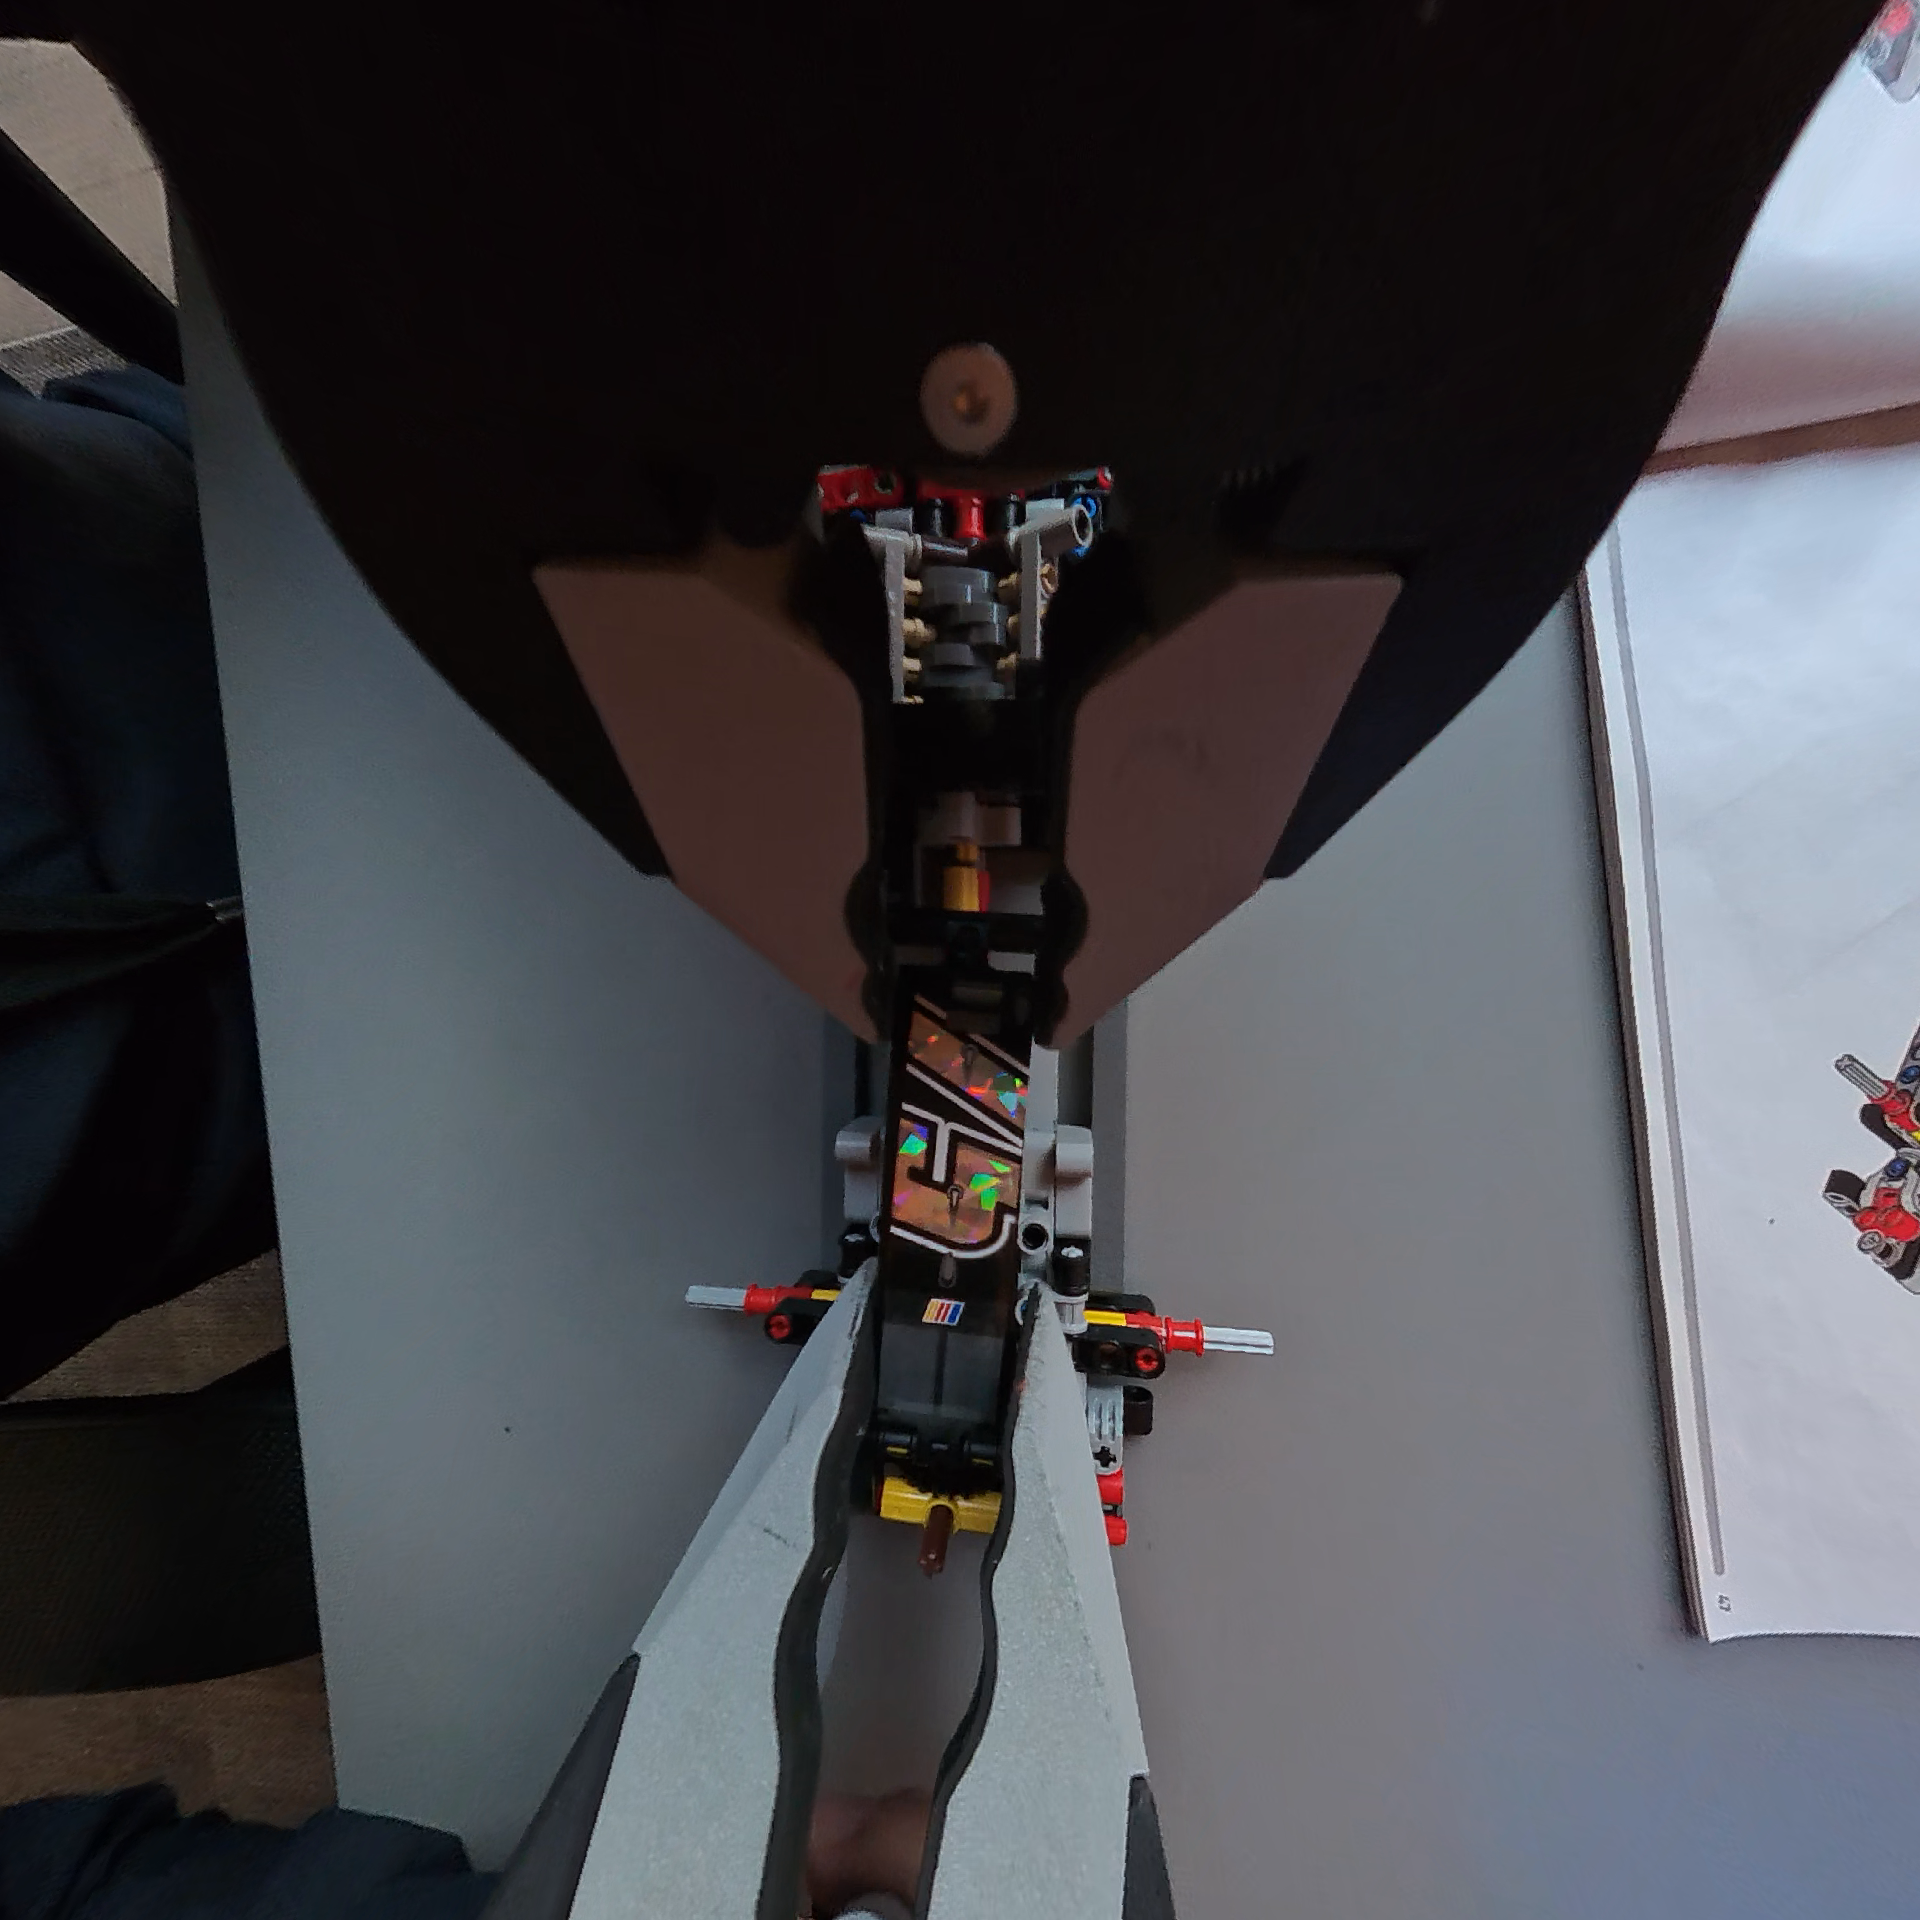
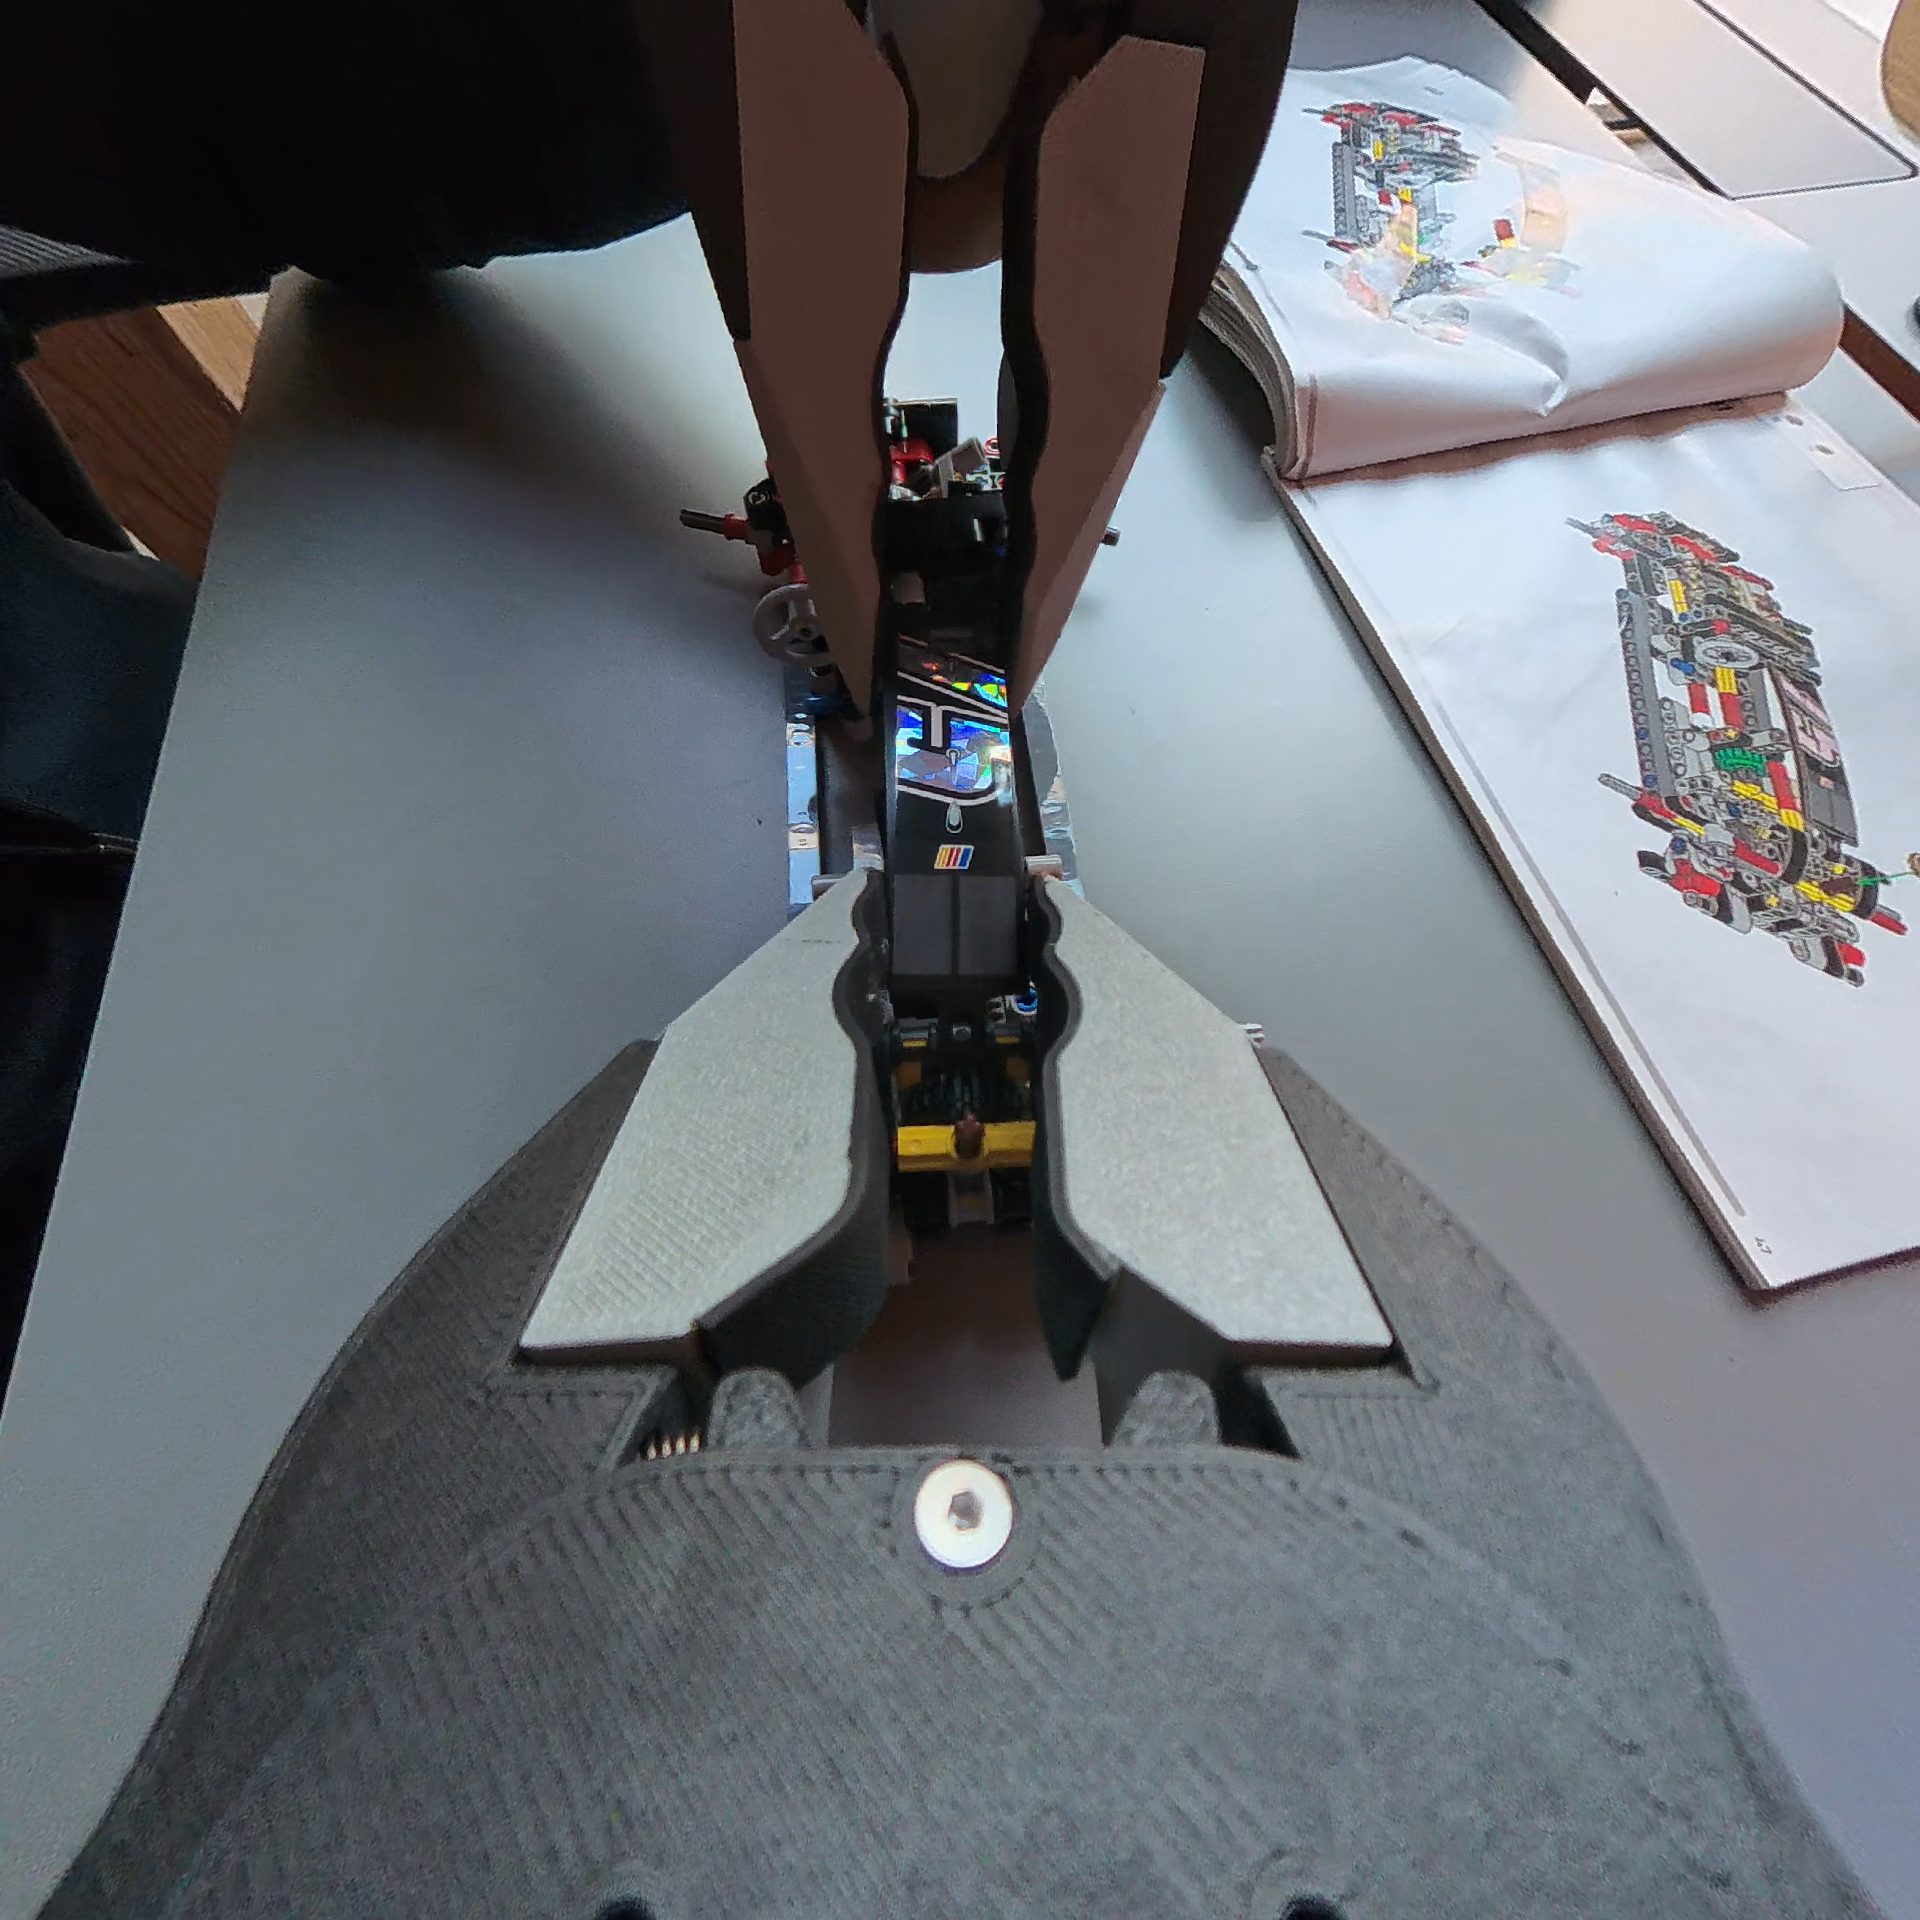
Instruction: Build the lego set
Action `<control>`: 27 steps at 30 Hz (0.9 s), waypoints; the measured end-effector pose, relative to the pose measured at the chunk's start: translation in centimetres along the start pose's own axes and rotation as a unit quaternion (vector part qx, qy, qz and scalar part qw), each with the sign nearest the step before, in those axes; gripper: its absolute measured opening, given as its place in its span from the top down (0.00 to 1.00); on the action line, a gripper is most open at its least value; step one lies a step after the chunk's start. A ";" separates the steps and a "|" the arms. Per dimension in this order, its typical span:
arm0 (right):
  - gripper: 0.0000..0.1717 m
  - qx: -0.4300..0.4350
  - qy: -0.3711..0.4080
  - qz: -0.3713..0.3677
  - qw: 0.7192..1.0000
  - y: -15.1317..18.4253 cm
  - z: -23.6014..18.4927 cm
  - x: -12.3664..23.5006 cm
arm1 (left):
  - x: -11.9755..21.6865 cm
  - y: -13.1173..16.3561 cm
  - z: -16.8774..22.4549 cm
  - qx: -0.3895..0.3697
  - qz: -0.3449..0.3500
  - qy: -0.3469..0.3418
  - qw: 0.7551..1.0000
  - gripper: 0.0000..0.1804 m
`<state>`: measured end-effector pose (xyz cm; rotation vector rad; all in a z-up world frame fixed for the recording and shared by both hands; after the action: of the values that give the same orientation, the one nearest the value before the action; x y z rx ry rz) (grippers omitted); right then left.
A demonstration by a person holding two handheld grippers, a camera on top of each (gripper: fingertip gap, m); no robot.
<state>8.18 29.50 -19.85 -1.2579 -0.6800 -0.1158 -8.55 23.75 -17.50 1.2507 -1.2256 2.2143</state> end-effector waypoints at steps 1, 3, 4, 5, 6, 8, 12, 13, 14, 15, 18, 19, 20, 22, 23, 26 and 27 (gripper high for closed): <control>0.85 0.000 0.000 0.001 1.000 0.0 0.0 0.0 | 0.0 0.1 0.0 -0.001 -0.004 -0.002 1.000 0.87; 0.85 0.005 0.002 0.001 1.000 0.0 -0.1 -0.2 | 0.1 0.3 -0.1 0.000 -0.010 -0.002 1.000 0.87; 0.85 0.010 0.006 -0.002 1.000 -0.1 -0.1 -0.3 | 0.2 0.3 -0.1 0.002 -0.010 -0.002 1.000 0.87; 0.85 0.017 0.010 -0.009 1.000 -0.1 -0.2 -0.4 | 0.2 0.4 -0.2 0.006 -0.010 0.000 1.000 0.87; 0.84 0.023 0.013 -0.015 1.000 -0.1 -0.3 -0.5 | 0.2 0.5 -0.3 0.010 -0.014 0.002 1.000 0.87; 0.84 0.032 0.020 -0.019 0.999 -0.2 -0.5 -0.8 | 0.1 0.8 -0.5 0.014 -0.023 0.002 1.000 0.87; 0.84 0.035 0.022 -0.020 0.999 -0.3 -0.6 -1.1 | 0.2 1.1 -0.7 0.019 -0.033 0.011 0.999 0.86; 0.84 0.038 0.023 -0.021 0.999 -0.3 -0.7 -1.1 | 0.5 1.2 -0.7 0.022 -0.031 0.014 0.999 0.84; 0.84 0.042 0.025 -0.022 0.999 -0.3 -0.7 -1.0 | 0.9 1.2 -0.8 0.026 -0.026 0.017 0.999 0.83; 0.84 0.045 0.026 -0.024 0.998 -0.4 -0.8 -1.1 | 1.5 1.2 -0.9 0.030 -0.018 0.018 0.999 0.83; 0.84 0.052 0.027 -0.023 0.998 -0.5 -0.9 -1.1 | 3.4 1.3 -1.4 0.045 0.009 0.008 0.999 0.81; 0.83 0.051 0.025 -0.021 0.998 -0.5 -0.9 -1.2 | 3.9 1.4 -1.6 0.049 0.014 0.002 0.999 0.81; 0.82 0.048 0.024 -0.019 0.998 -0.5 -0.9 -1.2 | 4.5 1.6 -1.7 0.053 0.019 -0.007 0.998 0.80; 0.80 0.044 0.024 -0.011 0.999 -0.5 -0.8 -1.1 | 5.5 1.8 -1.9 0.057 0.026 -0.022 0.998 0.79; 0.80 0.043 0.024 -0.006 0.999 -0.5 -0.8 -1.1 | 6.0 2.0 -2.0 0.058 0.029 -0.029 0.997 0.79; 0.79 0.033 0.017 0.014 0.999 -0.6 -0.6 -0.7 | 7.2 2.5 -2.0 0.061 0.032 -0.049 0.996 0.78; 0.79 0.029 0.017 0.020 0.999 -0.6 -0.5 -0.5 | 7.6 2.7 -2.0 0.062 0.034 -0.055 0.996 0.78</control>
<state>7.70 28.67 -19.71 -1.2112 -0.6244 -0.0843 -15.59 22.80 -13.19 1.4168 -1.2034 2.3286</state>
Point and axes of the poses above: each gripper's, where its closed fingertips meet, x back along the fingers, y out of its underside, z = x × y across the jaws, the point moved 10 cm from there along x, back along the fingers, and after that the axes turned 10 degrees about x, right-handed, at the moved point
